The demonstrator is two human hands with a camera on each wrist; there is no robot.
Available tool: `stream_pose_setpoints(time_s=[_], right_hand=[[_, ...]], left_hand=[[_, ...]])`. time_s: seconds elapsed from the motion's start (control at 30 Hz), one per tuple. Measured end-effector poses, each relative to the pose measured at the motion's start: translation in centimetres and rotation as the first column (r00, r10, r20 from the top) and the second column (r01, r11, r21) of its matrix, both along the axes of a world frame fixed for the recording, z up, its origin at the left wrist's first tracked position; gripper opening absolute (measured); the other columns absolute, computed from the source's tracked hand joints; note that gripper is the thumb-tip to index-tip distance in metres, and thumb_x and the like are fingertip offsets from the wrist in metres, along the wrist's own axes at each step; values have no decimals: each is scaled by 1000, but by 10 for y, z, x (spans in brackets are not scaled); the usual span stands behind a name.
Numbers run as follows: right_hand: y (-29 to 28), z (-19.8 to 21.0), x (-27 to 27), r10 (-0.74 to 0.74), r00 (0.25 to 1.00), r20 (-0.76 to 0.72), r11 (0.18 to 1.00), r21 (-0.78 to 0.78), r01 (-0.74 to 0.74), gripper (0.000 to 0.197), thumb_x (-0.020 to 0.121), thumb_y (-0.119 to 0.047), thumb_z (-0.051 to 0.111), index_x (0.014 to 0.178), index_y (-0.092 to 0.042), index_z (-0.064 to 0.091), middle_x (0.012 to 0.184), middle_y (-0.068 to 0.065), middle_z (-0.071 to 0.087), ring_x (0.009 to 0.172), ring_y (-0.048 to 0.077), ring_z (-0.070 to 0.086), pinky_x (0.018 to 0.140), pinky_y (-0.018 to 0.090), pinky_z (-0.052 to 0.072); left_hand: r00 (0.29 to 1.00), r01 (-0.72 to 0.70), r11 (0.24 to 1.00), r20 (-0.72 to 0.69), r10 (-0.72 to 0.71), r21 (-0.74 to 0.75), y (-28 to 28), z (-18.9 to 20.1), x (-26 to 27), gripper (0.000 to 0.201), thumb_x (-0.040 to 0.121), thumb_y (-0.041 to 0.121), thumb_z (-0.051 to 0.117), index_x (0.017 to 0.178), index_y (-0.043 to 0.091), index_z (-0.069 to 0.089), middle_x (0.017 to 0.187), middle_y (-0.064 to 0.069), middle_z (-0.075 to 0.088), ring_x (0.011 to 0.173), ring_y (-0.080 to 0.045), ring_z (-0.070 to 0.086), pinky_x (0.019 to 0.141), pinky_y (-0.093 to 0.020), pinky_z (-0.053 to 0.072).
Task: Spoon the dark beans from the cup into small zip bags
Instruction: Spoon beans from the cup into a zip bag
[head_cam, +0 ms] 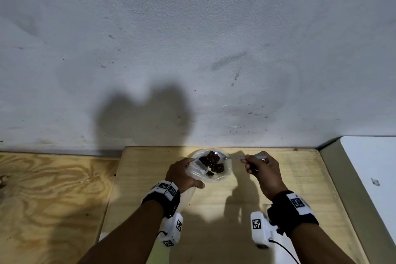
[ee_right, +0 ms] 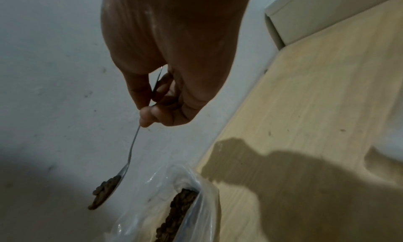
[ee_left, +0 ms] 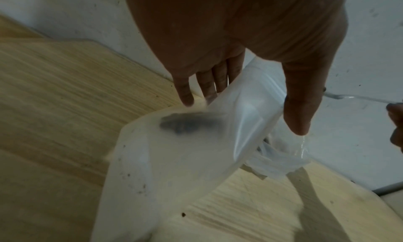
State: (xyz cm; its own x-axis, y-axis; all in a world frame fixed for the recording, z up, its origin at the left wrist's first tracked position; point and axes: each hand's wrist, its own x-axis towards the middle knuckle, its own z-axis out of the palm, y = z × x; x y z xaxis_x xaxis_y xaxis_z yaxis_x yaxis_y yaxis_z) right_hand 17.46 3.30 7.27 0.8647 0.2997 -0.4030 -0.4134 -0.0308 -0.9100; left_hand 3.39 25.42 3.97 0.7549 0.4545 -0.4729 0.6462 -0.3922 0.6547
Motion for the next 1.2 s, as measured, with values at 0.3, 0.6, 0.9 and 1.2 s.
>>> stream_pose_setpoints(time_s=[0.3,0.6,0.9,1.2], right_hand=[[1,7,-12,193,939,285,977,-149,-156,18,86,5,68,78,10,52,69,14,72,57,20,57,59,32,46],[6,2,-31,308,858,411,941,-263,-212,34,86,-10,75,67,-26,51,70,8,69,67,31,60,61,39,46],[6,-11,-23,35,897,440,946,-305,112,25,83,-3,71,70,-5,50,65,15,62,59,27,57,58,33,45],[27,-57,-37,48,919,392,906,-405,126,32,85,-8,74,67,-10,48,59,-2,58,56,8,52,57,31,42]], left_hand=[[999,-32,999,12,32,-19,-6,3,-2,98,42,41,95,132,26,57,126,5,65,112,-16,61,98,-33,50],[999,-49,998,6,50,-42,-6,6,-3,96,44,39,94,131,25,57,126,4,64,110,-18,62,92,-36,54],[996,-84,994,17,85,-63,-6,3,-5,91,44,38,94,127,26,59,121,6,66,107,-15,62,93,-32,52],[989,-139,977,37,146,-160,-3,-4,-2,71,44,32,95,109,31,67,100,16,67,94,-8,65,78,-26,55]])
